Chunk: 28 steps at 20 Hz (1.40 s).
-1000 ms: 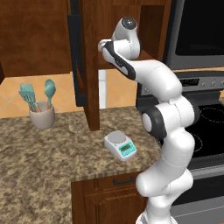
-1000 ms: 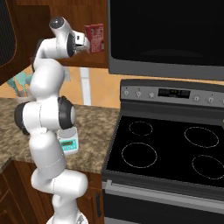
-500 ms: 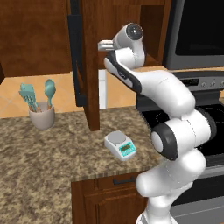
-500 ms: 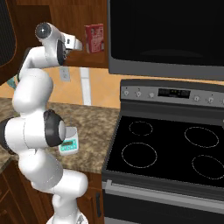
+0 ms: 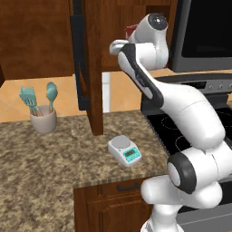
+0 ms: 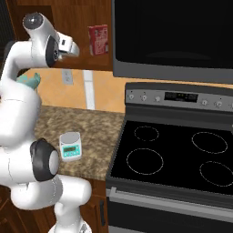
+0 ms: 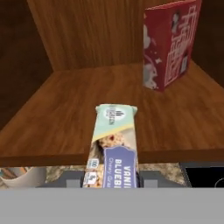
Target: Pick the bar and place it on the digital scale for weighing, and close the cabinet.
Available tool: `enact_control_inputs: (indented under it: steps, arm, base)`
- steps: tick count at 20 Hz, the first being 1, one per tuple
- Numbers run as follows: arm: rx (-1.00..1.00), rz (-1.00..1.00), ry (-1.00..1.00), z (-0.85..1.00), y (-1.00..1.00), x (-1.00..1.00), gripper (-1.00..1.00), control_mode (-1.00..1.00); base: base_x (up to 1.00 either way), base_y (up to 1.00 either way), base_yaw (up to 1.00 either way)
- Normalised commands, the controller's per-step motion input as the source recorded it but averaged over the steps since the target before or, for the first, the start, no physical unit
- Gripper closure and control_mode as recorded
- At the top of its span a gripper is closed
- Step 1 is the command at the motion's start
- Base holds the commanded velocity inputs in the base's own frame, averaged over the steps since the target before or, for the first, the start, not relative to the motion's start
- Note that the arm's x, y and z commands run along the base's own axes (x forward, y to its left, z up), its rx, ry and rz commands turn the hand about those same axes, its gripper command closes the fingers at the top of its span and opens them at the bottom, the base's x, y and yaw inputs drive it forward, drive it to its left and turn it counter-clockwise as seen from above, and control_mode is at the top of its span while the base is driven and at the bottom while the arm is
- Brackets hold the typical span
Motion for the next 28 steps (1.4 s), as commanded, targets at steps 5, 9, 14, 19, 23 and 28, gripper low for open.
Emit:
enact_control_inputs:
  steps: [5,9,14,19,23,28]
  arm:
    - [0.0,0.17,0.0,-0.63,-0.55,-1.0,1.0,-1.0]
    - [0.0,0.42,0.02,-1.0,-0.55,-1.0,1.0,-1.0]
    - [0.0,0.64,0.0,-1.0,-0.24,-0.75,1.0,-1.0]
    - [0.0,0.62,0.07,-0.93,-0.08,0.25,1.0,-1.0]
    - [0.0,0.44,0.02,-0.64,0.0,0.46,1.0,-1.0]
    - [0.0,0.23,-0.06,-0.54,0.0,0.44,1.0,-1.0]
  base:
    - [0.0,0.0,0.0]
    - [0.0,0.0,0.0]
    - [0.0,0.0,0.0]
    - [0.0,0.0,0.0]
    - [0.0,0.0,0.0]
    - [0.0,0.0,0.0]
